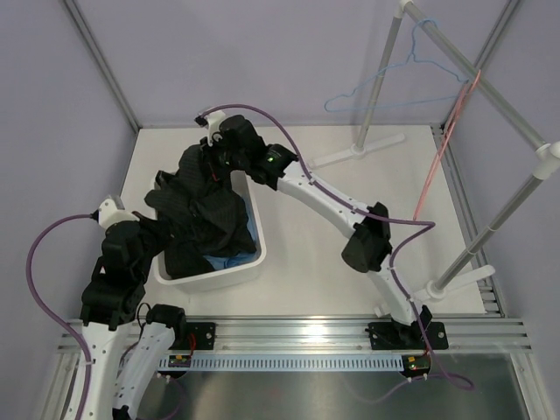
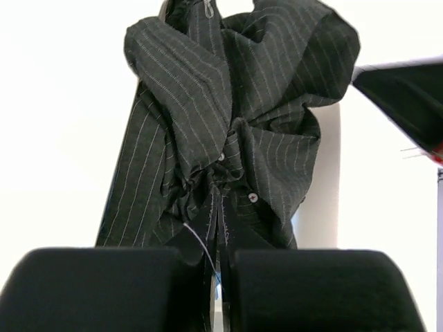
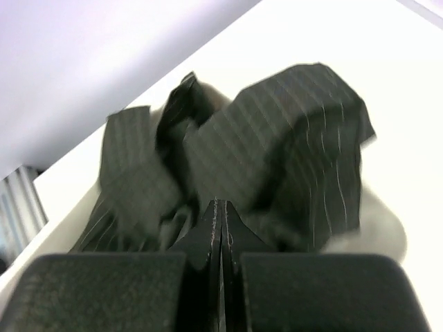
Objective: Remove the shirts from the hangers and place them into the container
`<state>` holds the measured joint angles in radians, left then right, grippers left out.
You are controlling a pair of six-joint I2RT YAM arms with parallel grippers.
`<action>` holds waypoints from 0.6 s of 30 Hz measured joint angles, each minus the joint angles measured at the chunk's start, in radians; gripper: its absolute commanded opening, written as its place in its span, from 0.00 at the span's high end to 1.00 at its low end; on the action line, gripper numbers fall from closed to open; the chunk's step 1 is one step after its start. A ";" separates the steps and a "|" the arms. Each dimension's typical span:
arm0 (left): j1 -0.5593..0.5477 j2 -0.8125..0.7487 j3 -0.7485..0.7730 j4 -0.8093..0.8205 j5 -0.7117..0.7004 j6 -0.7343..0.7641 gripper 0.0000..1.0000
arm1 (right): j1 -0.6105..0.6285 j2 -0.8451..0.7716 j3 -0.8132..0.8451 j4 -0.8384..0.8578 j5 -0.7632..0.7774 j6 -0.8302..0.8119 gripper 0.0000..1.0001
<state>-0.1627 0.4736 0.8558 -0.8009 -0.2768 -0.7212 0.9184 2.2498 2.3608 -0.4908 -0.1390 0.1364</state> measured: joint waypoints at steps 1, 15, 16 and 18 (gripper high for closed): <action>0.000 0.000 0.000 0.007 0.000 0.003 0.99 | -0.003 0.048 0.052 -0.002 -0.010 -0.004 1.00; 0.000 -0.007 0.079 0.068 0.007 0.035 0.85 | -0.011 0.159 -0.264 0.067 -0.113 0.143 1.00; 0.000 -0.007 0.080 0.075 0.008 0.036 0.85 | -0.011 0.159 -0.277 0.066 -0.114 0.157 1.00; 0.000 -0.007 0.080 0.077 0.012 0.037 0.82 | -0.008 0.156 -0.274 0.055 -0.114 0.166 1.00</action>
<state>-0.1627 0.4664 0.9363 -0.7235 -0.2646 -0.6842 0.9100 2.4062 2.0865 -0.4355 -0.2531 0.3023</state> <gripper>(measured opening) 0.157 0.010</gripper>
